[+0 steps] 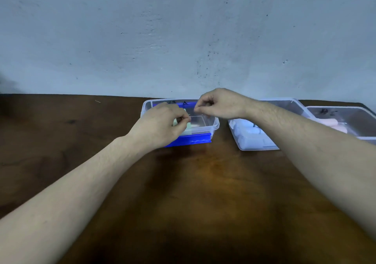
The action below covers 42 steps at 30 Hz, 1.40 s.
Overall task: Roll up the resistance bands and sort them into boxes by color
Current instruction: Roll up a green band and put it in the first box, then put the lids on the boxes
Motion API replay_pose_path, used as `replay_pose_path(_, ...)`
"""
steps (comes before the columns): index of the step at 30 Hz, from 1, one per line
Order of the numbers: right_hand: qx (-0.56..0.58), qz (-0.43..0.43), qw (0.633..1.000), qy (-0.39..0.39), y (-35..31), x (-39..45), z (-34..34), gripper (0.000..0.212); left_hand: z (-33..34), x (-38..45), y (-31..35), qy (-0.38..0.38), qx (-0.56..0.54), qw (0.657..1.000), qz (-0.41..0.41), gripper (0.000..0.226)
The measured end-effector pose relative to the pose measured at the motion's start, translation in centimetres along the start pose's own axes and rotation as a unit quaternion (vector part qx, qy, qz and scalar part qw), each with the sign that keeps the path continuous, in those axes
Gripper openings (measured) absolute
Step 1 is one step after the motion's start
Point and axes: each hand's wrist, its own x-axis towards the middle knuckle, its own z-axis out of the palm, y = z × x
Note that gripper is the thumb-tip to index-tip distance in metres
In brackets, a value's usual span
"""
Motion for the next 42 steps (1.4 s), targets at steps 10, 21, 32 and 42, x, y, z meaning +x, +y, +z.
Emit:
replay_pose_path(10,0.031,0.05,0.995,0.082,3.9,-11.1,-1.9,0.011,4.5,-3.0,11.0,-0.013,-0.046,0.99,0.132,0.02)
replay_pose_path(21,0.023,0.094,0.992,0.076,6.5,-19.2,-1.1,0.009,7.8,-4.6,17.0,-0.111,-0.07,0.975,0.179,0.021)
replay_pose_path(32,0.025,0.163,0.983,0.086,15.3,-34.1,-3.9,0.012,14.3,-3.8,30.2,-0.177,-0.065,0.952,0.242,0.031)
replay_pose_path(42,-0.019,0.224,0.969,0.103,26.1,-45.9,-6.6,0.015,21.8,-1.1,41.6,-0.149,-0.089,0.962,0.211,0.028)
